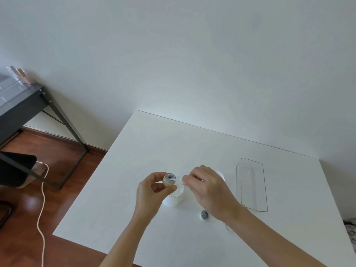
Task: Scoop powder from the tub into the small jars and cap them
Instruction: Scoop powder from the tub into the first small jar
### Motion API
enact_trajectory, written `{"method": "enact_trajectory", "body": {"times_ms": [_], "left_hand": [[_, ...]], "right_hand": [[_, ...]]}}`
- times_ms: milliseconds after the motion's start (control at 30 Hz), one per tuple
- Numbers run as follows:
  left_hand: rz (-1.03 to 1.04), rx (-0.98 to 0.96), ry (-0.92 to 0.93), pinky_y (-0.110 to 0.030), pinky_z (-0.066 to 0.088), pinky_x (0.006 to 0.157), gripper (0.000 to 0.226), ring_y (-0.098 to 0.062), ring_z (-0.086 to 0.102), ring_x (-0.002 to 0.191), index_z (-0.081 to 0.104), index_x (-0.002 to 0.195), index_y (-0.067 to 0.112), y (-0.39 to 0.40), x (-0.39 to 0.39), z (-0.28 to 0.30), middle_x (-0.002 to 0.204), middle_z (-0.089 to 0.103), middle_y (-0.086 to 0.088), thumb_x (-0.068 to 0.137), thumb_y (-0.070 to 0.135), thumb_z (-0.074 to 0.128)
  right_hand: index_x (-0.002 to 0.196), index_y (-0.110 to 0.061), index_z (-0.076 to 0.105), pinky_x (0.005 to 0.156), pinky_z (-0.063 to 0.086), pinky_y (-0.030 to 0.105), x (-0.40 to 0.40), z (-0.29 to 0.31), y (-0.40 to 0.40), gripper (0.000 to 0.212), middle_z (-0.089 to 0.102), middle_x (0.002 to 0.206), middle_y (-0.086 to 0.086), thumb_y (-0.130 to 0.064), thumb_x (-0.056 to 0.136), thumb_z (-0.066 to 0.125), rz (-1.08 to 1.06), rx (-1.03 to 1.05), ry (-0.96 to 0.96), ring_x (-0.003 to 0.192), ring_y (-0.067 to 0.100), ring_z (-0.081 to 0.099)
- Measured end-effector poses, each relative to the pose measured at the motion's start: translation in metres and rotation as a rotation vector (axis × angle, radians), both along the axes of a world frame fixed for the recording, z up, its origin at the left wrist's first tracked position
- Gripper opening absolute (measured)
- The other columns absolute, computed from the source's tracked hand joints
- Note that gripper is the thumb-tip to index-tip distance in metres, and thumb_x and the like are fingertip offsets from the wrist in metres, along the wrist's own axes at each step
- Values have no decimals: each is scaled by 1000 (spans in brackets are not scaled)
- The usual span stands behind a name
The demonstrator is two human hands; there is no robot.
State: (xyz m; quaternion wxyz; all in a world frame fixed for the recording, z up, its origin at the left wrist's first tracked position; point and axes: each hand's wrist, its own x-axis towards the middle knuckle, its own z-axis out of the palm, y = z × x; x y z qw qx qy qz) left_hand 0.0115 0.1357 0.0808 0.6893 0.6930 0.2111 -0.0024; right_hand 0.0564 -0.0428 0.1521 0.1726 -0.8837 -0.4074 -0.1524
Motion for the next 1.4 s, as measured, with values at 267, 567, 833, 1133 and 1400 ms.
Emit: {"method": "enact_trajectory", "body": {"times_ms": [267,567,833,1133,1400], "left_hand": [[-15,-15,-7,-23,55,73,34,-15,76,81,72,101,20,0,6,0,92,80,4,75,3,84],[-9,-3,-16,-36,59,82,33,-21,76,85,72,102,20,3,7,-3,90,80,2,76,2,83],[30,-27,-40,-16,55,70,34,-7,72,81,71,102,21,18,-1,-7,98,78,9,77,1,82],[4,-42,-57,-18,56,73,35,-9,72,88,71,102,20,25,-14,-13,102,77,7,80,-6,77],[15,-63,-49,-19,56,74,36,-11,73,89,72,101,23,30,-20,-18,104,77,5,80,-6,76]], "right_hand": [[87,-13,67,59,37,29,2,-14,-17,24,53,74,0,8,74,65,69,-65,-145,63,20,43],[84,-12,68,60,39,30,3,-13,-23,23,55,73,-1,7,72,70,15,-37,-153,62,20,45],[81,-14,66,67,47,31,19,-17,-16,13,60,75,-5,-14,93,60,-322,209,344,63,17,53],[67,-17,62,57,39,27,38,-59,28,16,58,63,-2,-4,66,71,-210,-543,196,57,19,54],[66,-14,44,62,33,30,44,-77,32,25,60,78,6,-13,89,50,-394,-382,647,71,24,48]]}}
